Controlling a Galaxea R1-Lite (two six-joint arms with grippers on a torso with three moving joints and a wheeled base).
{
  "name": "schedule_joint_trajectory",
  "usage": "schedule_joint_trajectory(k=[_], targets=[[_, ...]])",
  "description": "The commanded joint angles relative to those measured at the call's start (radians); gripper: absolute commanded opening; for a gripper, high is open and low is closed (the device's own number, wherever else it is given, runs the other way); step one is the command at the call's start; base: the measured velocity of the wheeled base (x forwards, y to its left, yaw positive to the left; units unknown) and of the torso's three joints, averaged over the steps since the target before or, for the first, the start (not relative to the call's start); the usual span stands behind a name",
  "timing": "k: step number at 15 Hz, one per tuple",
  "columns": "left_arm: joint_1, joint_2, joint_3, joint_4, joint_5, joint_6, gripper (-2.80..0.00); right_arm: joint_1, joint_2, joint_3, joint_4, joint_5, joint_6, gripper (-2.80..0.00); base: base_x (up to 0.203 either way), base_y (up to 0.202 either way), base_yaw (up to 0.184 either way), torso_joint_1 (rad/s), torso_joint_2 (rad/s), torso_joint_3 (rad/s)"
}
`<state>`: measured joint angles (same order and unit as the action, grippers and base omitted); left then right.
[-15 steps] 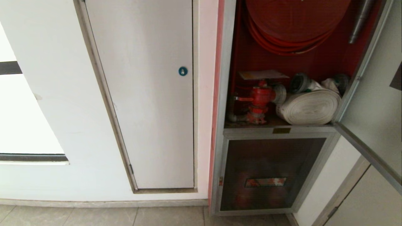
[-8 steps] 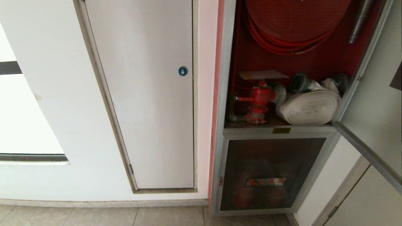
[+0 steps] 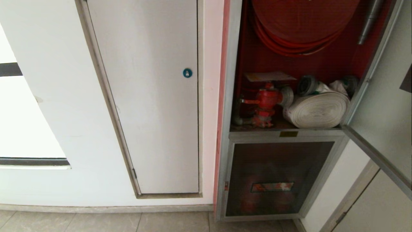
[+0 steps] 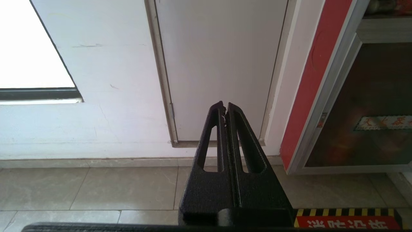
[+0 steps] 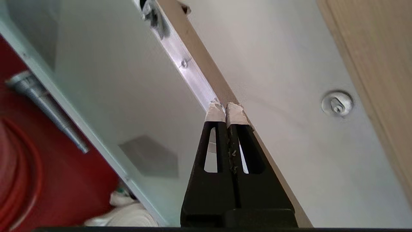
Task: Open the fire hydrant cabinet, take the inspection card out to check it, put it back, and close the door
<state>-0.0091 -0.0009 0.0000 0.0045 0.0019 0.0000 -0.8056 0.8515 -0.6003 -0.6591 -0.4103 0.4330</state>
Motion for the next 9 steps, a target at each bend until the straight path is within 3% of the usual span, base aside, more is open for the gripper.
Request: schedule_joint_trajectory(k=[1, 9], targets=[[0.000, 0.001, 0.000, 0.000, 0.001, 0.000, -2.80, -0.067, 0.059, -0.016, -0.012, 0.039, 0.017, -2.80, 0.000, 0.000, 0.000, 0.000, 0.00, 0.000], [0.000, 0.001, 0.000, 0.000, 0.001, 0.000, -2.80, -0.400, 0.166, -0.095, -0.019, 0.286, 0.202, -2.80, 0.000, 0.000, 0.000, 0.000, 0.00, 0.000]])
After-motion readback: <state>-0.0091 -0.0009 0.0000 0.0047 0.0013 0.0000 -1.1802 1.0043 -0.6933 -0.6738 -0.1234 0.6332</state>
